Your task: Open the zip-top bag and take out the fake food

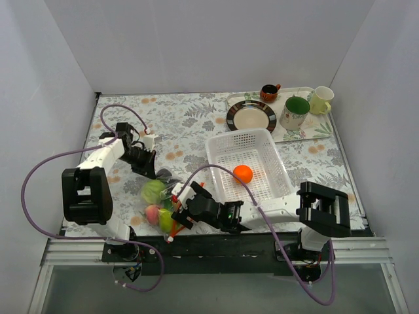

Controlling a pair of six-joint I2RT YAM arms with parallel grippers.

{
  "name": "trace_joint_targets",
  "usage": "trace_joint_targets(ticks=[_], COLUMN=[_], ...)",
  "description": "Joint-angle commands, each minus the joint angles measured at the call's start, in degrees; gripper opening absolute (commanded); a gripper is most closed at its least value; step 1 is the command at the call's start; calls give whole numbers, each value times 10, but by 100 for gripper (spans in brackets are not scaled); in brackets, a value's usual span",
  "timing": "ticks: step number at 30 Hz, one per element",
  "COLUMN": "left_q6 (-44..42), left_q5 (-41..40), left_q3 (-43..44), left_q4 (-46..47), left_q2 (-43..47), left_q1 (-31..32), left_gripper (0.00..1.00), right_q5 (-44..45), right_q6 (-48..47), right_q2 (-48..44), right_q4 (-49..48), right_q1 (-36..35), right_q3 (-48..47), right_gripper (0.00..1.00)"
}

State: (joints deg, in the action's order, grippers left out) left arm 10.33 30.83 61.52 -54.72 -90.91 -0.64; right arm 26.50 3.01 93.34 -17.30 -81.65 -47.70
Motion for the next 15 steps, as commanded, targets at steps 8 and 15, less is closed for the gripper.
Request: trace_joint_targets(ticks=[8, 15], left_q6=[15, 7], left_q5=[59, 44], left_q3=[21, 18], left_q4=[-28, -39], left_q2=[-13, -1], left_q1=[-2, 16], left_gripper=[2, 0], right_q5=[-21, -36], right_q6=[-8, 25], right_q2=[94, 111], right_q4=[-63, -64], right_q1=[26, 38], right_q3=[-77, -59], right_gripper=[98, 94])
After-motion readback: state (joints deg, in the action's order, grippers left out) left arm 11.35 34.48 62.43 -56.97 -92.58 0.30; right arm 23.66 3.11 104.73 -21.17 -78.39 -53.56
